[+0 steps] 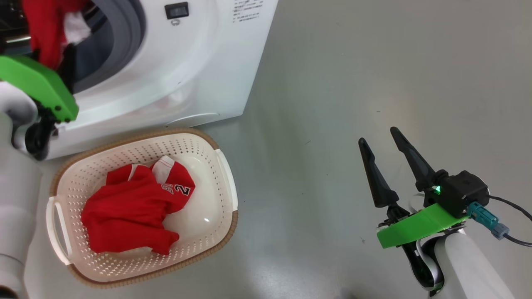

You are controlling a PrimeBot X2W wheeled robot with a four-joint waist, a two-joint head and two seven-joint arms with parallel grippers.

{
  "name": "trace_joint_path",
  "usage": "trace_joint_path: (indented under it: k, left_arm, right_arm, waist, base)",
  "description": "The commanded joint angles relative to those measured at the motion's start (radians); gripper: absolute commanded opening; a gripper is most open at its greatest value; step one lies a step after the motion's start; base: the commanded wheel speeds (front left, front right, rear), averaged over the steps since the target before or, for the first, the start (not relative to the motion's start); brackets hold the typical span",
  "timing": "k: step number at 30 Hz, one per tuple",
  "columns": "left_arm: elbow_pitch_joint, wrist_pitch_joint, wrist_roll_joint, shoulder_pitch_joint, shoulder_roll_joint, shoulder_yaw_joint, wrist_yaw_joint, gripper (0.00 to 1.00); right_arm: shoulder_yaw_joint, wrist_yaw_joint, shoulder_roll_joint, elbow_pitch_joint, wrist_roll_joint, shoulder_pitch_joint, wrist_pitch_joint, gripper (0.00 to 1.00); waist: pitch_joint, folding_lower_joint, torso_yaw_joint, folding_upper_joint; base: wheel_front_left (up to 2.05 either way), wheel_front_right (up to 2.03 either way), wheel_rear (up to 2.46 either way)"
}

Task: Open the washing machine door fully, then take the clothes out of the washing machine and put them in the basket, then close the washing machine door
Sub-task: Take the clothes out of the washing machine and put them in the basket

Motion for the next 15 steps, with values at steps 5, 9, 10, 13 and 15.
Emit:
trace_joint_path:
  k: [5,9,10,13,15]
  left_arm:
    - [0.066,-0.055,0.043,-0.033,0.063,-0.017,0.018,0.0]
    - [0.093,-0.104,0.057,-0.051,0.062,-0.029,0.028,0.0]
    - [0.096,-0.121,0.059,-0.055,0.061,-0.031,0.027,0.0]
    - [0.104,-0.168,0.061,-0.061,0.054,-0.036,0.025,0.0]
    - [0.109,-0.206,0.06,-0.064,0.05,-0.034,0.025,0.0]
  right_arm:
    - [0.03,0.006,-0.008,-0.02,0.011,0.023,-0.006,1.0]
    - [0.034,0.006,-0.007,-0.02,0.016,0.022,-0.006,1.0]
    - [0.034,0.006,-0.007,-0.02,0.017,0.021,-0.006,1.0]
    - [0.033,0.006,-0.008,-0.016,0.02,0.018,-0.006,1.0]
    - [0.033,0.006,-0.008,-0.015,0.021,0.014,-0.006,1.0]
  waist:
    - [0.004,0.0,-0.008,-0.0001]
    - [0.009,0.0,-0.006,-0.0001]
    - [0.009,0.0,-0.005,-0.0001]
    - [0.009,0.0,0.0,-0.0001]
    - [0.008,0.0,0.004,-0.0001]
  base:
    - [0.0,0.0,0.0]
    - [0.0,0.0,0.0]
    - [0.0,0.0,0.0]
    - [0.0,0.0,0.0]
    - [0.0,0.0,0.0]
